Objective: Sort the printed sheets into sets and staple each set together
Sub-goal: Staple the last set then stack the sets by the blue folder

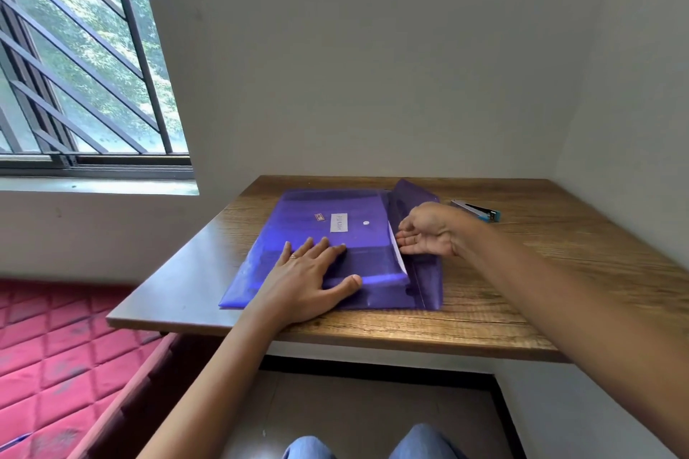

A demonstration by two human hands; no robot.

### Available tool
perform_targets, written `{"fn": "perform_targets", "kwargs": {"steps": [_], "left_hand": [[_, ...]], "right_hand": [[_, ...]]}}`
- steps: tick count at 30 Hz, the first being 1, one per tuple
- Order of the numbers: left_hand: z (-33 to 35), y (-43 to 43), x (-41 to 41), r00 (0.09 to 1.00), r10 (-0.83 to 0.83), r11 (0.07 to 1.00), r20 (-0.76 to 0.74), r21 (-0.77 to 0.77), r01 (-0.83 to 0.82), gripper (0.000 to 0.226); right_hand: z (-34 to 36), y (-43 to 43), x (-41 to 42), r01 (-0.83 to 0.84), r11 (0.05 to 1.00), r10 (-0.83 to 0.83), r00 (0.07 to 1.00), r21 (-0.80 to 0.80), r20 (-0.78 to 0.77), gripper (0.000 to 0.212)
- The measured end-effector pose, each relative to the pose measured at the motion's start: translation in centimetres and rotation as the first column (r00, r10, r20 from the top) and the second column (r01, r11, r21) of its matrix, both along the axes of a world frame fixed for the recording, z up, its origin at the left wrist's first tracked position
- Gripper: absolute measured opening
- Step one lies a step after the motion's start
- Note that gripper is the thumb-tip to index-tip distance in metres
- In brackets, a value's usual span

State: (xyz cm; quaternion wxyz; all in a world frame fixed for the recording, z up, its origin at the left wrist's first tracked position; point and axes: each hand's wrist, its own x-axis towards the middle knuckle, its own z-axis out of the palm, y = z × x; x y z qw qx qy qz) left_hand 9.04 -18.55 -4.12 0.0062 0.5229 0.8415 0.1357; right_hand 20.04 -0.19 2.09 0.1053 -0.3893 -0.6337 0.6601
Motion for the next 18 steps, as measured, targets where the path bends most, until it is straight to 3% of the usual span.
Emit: {"fn": "perform_targets", "kwargs": {"steps": [14, 16, 18], "left_hand": [[-0.1, 0.3, 0.2, 1.000, 0.007, 1.000, 0.019, -0.020, -0.006, 0.103], [0.1, 0.3, 0.1, 0.999, 0.006, 0.999, 0.038, -0.041, -0.004, 0.098], [0.4, 0.4, 0.1, 0.998, 0.010, 0.998, 0.062, -0.063, -0.006, 0.083]], "right_hand": [[-0.8, -1.0, -0.2, -0.075, 0.997, 0.074, 0.993, -0.004, -0.088, 0.024], [-0.6, -1.0, 0.3, -0.104, 0.990, 0.111, 0.991, 0.097, -0.076, 0.023], [-0.6, -0.5, 0.6, -0.089, 0.888, 0.097, 0.995, 0.451, 0.005, 0.013]]}}
